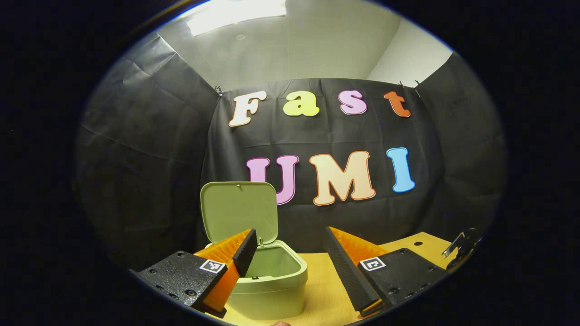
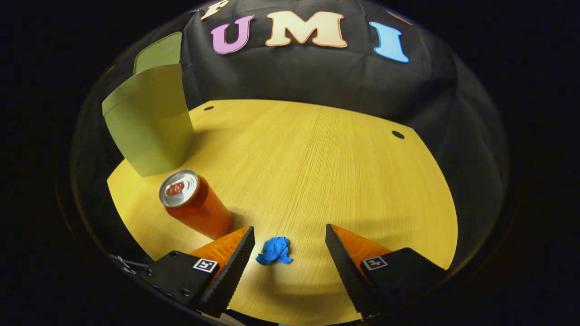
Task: Press the lid of the desktop garbage bin to open it, pick up the crumpled paper on the desktop and throw it into the bin, then pick up the pop can on the desktop and drop it into the bin, and finally close the garbage bin lid.
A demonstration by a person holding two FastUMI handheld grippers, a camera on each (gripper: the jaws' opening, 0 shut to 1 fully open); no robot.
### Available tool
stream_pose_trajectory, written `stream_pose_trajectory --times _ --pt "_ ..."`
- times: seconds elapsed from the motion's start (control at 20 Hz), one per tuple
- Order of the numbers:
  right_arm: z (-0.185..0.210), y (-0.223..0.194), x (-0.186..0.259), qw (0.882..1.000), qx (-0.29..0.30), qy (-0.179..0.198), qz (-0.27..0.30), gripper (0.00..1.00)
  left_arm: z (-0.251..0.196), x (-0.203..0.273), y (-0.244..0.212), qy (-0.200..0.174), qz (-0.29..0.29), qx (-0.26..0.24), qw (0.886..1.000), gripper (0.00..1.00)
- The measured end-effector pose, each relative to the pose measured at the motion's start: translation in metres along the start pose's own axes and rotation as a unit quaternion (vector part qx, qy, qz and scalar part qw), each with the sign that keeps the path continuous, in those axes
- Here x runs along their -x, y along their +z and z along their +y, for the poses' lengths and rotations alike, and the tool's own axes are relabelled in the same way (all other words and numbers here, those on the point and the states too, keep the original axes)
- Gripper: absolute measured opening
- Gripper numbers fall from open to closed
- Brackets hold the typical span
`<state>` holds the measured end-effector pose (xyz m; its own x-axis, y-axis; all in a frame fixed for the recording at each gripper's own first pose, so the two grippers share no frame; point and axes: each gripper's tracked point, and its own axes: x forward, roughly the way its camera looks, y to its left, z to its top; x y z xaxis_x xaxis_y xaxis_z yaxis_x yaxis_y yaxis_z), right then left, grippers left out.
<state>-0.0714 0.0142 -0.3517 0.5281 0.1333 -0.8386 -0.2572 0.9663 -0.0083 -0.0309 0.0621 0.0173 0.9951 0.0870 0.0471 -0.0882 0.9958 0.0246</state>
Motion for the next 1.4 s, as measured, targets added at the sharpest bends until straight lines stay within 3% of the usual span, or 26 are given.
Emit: stream_pose_trajectory --times 0.2,0.25,0.4,0.6,0.7,0.75,0.85,1.0,1.4 --pt "0.008 -0.023 -0.009 0.999 0.005 0.012 0.041 0.98 0.009 0.004 -0.006 0.008 0.011 -0.003 1.0 0.92" --pt "0.009 -0.025 -0.01 0.999 0.004 0.012 0.046 0.94 0.01 0.004 -0.008 0.009 0.014 -0.003 1.0 0.96" --pt "0.011 -0.035 -0.016 0.998 -0.003 0.015 0.06 0.86 0.012 0.005 -0.01 0.009 0.019 -0.004 1.0 0.92" --pt "0.017 -0.033 -0.018 0.998 -0.003 0.025 0.053 0.77 0.012 0.007 -0.014 0.008 0.023 -0.006 1.0 0.96" --pt "0.016 -0.03 -0.022 0.999 0.001 0.019 0.043 0.58 0.013 0.008 -0.014 0.008 0.026 -0.006 1.0 0.92" --pt "0.014 -0.026 -0.023 0.999 -0.002 0.015 0.036 0.24 0.014 0.009 -0.015 0.008 0.026 -0.006 1.0 0.92" --pt "0.018 -0.022 -0.017 0.999 -0.008 0.021 0.027 0.17 0.017 0.01 -0.014 0.01 0.023 -0.007 1.0 0.92" --pt "0.013 0.005 -0.008 1.0 0.01 0.011 -0.009 0.17 0.02 0.01 -0.014 0.011 0.023 -0.006 1.0 0.96" --pt "0.026 0.128 0.039 0.99 0.027 0.011 -0.138 0.17 0.034 0.014 -0.018 0.015 0.023 0.0 1.0 0.92"
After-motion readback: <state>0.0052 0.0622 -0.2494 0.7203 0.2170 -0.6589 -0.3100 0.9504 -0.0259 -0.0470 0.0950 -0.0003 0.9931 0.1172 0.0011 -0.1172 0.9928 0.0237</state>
